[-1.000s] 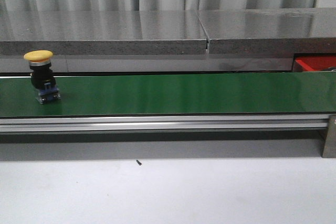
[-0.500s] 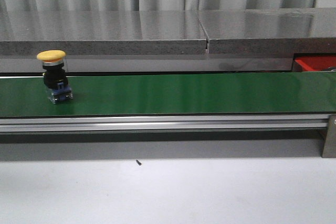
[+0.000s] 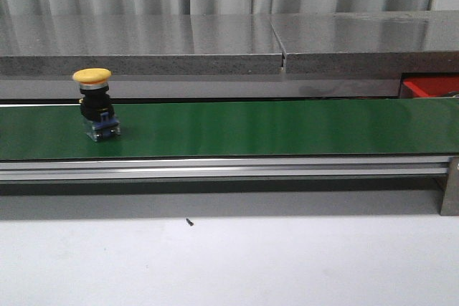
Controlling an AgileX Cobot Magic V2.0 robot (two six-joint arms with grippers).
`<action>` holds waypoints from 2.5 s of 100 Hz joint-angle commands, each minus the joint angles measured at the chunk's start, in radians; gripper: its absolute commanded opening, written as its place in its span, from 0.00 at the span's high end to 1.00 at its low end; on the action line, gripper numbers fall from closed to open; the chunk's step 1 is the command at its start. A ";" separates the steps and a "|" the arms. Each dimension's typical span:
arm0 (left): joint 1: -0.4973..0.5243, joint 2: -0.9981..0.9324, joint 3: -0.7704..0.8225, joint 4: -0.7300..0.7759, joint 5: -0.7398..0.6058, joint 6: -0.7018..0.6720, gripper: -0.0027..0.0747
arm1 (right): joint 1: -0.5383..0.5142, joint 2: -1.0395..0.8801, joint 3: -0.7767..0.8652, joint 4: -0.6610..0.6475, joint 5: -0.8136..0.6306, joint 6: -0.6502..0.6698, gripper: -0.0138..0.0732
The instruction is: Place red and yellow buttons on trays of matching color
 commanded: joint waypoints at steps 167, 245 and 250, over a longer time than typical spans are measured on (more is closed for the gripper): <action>-0.009 -0.224 0.120 -0.012 -0.067 -0.001 0.99 | 0.594 1.165 -1.065 -0.059 0.366 -0.041 0.24; -0.009 -0.224 0.120 -0.012 -0.067 -0.001 0.99 | 0.640 1.533 -1.333 0.038 0.298 -0.150 0.28; -0.009 -0.224 0.120 -0.012 -0.067 -0.001 0.99 | 0.640 1.546 -1.333 0.035 0.273 -0.152 0.29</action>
